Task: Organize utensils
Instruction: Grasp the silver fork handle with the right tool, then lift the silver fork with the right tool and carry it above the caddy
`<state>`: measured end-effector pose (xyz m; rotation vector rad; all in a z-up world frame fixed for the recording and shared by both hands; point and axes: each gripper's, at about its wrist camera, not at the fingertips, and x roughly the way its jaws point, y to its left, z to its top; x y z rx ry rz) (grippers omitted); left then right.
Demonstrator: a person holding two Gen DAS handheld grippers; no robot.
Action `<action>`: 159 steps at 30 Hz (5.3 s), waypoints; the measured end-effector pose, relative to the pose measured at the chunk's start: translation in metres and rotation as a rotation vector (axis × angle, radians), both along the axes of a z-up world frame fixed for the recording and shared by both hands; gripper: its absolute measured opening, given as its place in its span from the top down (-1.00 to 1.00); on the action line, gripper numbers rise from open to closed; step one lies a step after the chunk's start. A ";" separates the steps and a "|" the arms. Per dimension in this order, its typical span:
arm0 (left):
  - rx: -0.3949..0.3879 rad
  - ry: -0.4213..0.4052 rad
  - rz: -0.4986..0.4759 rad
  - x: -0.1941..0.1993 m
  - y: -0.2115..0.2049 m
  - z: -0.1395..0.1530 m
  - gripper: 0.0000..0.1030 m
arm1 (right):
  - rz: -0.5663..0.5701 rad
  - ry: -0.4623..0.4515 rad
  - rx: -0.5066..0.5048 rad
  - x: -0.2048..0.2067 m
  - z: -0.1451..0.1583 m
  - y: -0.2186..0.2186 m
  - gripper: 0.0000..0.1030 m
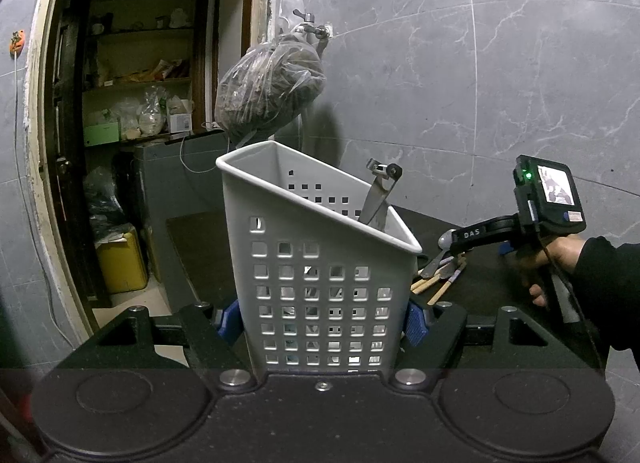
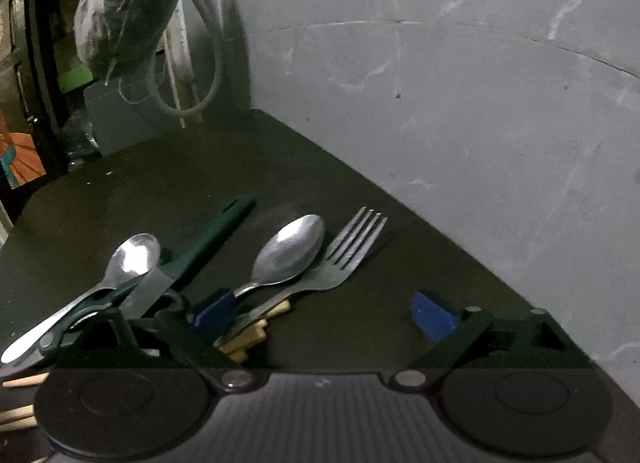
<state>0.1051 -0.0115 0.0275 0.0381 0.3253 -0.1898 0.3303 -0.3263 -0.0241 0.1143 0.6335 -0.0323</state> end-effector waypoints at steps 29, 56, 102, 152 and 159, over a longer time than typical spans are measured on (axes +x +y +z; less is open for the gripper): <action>0.000 0.000 0.000 0.000 0.000 0.000 -0.48 | -0.045 -0.027 0.122 -0.101 -0.005 -0.069 0.68; 0.003 0.001 0.000 0.002 0.000 -0.002 -0.48 | 0.031 -0.140 0.410 -0.128 0.006 -0.076 -0.92; 0.002 0.002 0.000 0.001 0.000 -0.002 -0.48 | 0.047 -0.327 0.423 -0.120 0.006 -0.082 0.91; -0.001 0.004 0.006 0.001 -0.002 -0.002 -0.48 | 0.683 -0.922 0.032 -0.200 0.191 0.131 0.95; 0.002 0.004 0.007 0.001 -0.003 -0.002 -0.48 | 0.704 -0.865 0.020 -0.199 0.164 0.139 0.95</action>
